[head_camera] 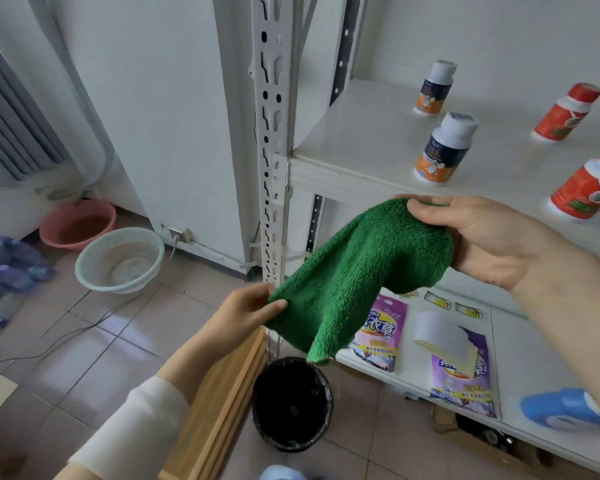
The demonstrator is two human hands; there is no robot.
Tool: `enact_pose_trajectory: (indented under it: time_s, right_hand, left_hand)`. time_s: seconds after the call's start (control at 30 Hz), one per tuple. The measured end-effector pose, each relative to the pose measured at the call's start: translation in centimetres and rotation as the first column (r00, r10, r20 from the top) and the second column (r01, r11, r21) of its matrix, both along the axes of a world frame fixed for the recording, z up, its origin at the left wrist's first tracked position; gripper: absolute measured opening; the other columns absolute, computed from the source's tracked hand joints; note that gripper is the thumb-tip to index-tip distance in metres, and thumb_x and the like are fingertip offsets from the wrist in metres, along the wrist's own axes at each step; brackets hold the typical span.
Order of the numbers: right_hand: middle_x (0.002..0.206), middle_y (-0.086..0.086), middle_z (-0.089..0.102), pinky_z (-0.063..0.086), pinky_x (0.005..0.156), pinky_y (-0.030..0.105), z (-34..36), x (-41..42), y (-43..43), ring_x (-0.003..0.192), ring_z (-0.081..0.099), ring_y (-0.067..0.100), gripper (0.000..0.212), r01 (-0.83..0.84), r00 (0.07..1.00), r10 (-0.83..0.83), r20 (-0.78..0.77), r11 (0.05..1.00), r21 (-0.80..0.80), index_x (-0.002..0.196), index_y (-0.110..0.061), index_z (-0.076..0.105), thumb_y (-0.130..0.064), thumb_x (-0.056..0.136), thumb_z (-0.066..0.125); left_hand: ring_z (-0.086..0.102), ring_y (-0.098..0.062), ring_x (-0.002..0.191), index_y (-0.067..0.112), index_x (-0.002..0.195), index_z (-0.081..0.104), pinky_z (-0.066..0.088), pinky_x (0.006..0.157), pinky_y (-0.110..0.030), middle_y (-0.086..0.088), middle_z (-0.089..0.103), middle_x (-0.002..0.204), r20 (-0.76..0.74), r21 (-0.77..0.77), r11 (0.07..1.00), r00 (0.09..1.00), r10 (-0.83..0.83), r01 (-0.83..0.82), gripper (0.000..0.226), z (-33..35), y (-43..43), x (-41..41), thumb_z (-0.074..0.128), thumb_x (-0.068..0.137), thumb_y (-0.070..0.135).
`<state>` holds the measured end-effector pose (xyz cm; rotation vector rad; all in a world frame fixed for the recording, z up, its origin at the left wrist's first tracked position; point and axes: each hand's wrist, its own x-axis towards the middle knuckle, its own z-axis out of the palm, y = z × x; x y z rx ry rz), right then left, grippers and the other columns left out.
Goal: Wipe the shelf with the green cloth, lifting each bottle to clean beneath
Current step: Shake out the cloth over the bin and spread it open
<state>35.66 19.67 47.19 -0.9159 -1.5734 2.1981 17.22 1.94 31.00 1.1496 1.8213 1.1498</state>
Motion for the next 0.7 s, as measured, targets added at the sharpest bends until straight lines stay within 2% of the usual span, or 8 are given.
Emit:
enact_pose_trajectory:
  time_s: [0.1,0.17,0.23,0.37,0.47,0.53,0.6,0.7]
  right_hand:
    - [0.075,0.004,0.072,0.056,0.056,0.022,-0.9,1.5,0.5,0.064,0.068,0.013,0.019,0.134,0.984,-0.14,0.113,0.989,0.059,0.098,-0.005,0.063,-0.006,0.089,0.046]
    - [0.086,0.007,0.067,0.054,0.069,0.028,-1.8,1.7,0.1,0.073,0.064,0.016,0.023,0.192,0.963,-0.213,0.166,0.972,0.137,0.107,-0.003,0.062,-0.007,0.088,0.049]
    - [0.09,0.007,0.067,0.051,0.078,0.029,-2.1,1.0,-1.2,0.078,0.063,0.017,0.022,0.224,0.957,-0.26,0.127,0.944,0.241,0.105,-0.003,0.063,-0.008,0.086,0.054]
    - [0.092,-0.001,0.072,0.053,0.079,0.022,-1.3,-1.7,-4.7,0.085,0.067,0.011,0.017,0.191,0.979,-0.202,-0.011,0.903,0.386,0.092,-0.02,0.069,-0.013,0.088,0.054]
    - [0.104,0.001,0.071,0.053,0.086,0.03,-0.3,-3.0,-5.7,0.099,0.066,0.013,0.022,0.201,0.978,-0.176,-0.116,0.945,0.26,0.101,-0.02,0.068,-0.028,0.084,0.056]
    - [0.111,0.008,0.068,0.053,0.088,0.035,0.5,-3.6,-5.5,0.101,0.065,0.018,0.046,0.183,0.97,-0.157,-0.187,0.975,0.128,0.113,-0.014,0.062,-0.035,0.073,0.06]
    - [0.115,0.016,0.065,0.054,0.087,0.035,1.3,-4.5,-4.8,0.1,0.064,0.022,0.047,0.195,0.954,-0.179,-0.241,0.98,0.047,0.12,-0.006,0.056,-0.022,0.076,0.061]
    - [0.121,0.023,0.058,0.05,0.087,0.035,2.9,-6.5,-2.2,0.101,0.058,0.029,0.037,0.26,0.924,-0.273,-0.267,0.962,-0.082,0.127,-0.001,0.049,0.0,0.09,0.044]
  left_hand:
    - [0.051,-0.011,0.057,0.007,0.076,0.059,0.043,0.054,-0.023,0.002,0.055,0.062,0.144,0.069,0.991,0.984,0.107,-0.117,0.033,2.2,-1.2,-0.6,0.054,0.079,0.039]
    - [0.056,-0.009,0.055,0.014,0.079,0.063,0.045,0.049,-0.016,0.003,0.063,0.061,0.231,0.123,0.974,0.959,0.161,-0.193,0.022,4.2,-1.0,-0.4,0.054,0.085,0.033]
    - [0.063,-0.011,0.058,0.012,0.084,0.063,0.05,0.051,-0.017,-0.003,0.069,0.068,0.309,0.166,0.961,0.937,0.16,-0.219,0.016,6.7,-0.1,0.6,0.055,0.086,0.026]
    - [0.067,-0.015,0.071,0.009,0.092,0.063,0.057,0.064,-0.026,-0.007,0.071,0.08,0.327,0.289,0.941,0.942,0.076,-0.176,0.02,11.6,2.4,3.5,0.051,0.089,0.024]
    - [0.068,-0.018,0.088,0.007,0.104,0.063,0.057,0.065,-0.028,-0.01,0.069,0.09,0.376,0.38,0.906,0.926,0.034,-0.187,0.047,14.0,3.9,4.4,0.042,0.084,0.044]
    - [0.067,-0.018,0.091,0.004,0.114,0.06,0.056,0.07,-0.028,-0.011,0.069,0.098,0.383,0.394,0.903,0.924,0.01,-0.173,0.069,15.0,4.6,4.0,0.033,0.079,0.058]
    - [0.068,-0.016,0.087,0.011,0.114,0.061,0.055,0.078,-0.03,-0.006,0.07,0.101,0.313,0.384,0.914,0.95,0.002,-0.128,0.077,16.0,5.4,2.9,0.025,0.079,0.069]
    - [0.068,-0.014,0.083,0.025,0.1,0.067,0.052,0.082,-0.032,-0.002,0.07,0.101,0.224,0.383,0.921,0.974,-0.021,-0.068,0.068,18.3,8.1,0.5,0.02,0.076,0.069]
